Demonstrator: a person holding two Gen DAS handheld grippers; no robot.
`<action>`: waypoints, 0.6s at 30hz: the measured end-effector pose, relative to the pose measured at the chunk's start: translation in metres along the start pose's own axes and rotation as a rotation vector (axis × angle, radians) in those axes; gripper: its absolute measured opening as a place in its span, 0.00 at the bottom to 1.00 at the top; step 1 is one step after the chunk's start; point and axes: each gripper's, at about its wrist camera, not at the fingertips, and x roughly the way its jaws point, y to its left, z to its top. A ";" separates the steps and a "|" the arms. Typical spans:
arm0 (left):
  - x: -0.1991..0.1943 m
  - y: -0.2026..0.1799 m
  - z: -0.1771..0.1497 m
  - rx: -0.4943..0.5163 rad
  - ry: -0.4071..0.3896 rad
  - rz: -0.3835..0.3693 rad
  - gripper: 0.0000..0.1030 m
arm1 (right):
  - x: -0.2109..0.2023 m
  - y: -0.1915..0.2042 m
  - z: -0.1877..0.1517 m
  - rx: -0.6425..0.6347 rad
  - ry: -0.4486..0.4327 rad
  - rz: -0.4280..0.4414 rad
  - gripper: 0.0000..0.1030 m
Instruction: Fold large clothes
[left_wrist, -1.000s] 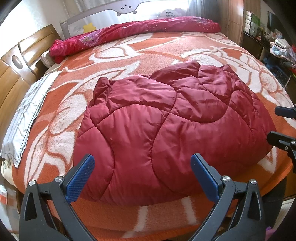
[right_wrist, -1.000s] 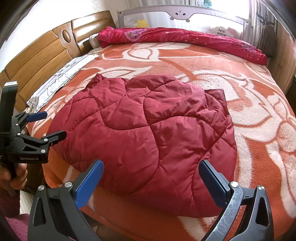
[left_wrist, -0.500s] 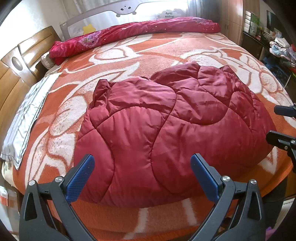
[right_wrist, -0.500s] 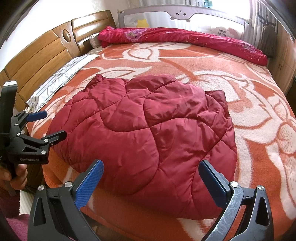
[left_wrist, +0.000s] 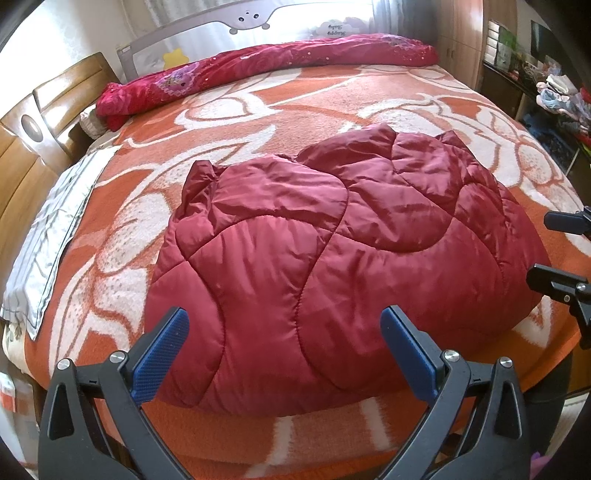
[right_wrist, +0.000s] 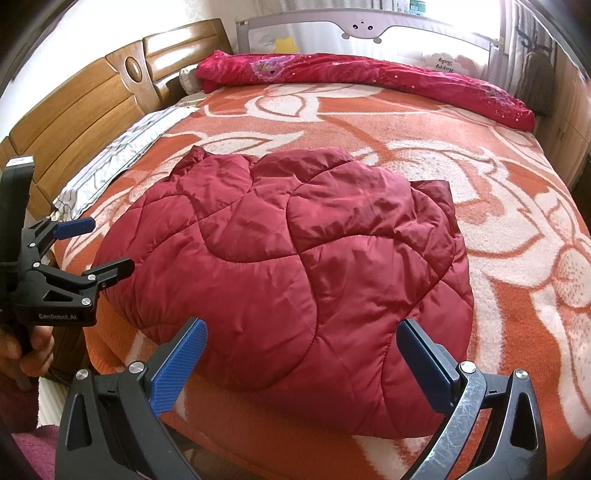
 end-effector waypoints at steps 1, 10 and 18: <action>0.000 0.000 0.000 0.000 0.000 0.000 1.00 | 0.000 0.000 0.000 0.001 -0.001 0.000 1.00; 0.001 -0.001 0.001 0.003 0.001 0.000 1.00 | 0.001 0.000 0.000 0.000 -0.002 0.002 1.00; 0.001 -0.002 0.002 0.004 0.001 0.000 1.00 | 0.002 -0.002 0.001 0.001 0.001 0.001 1.00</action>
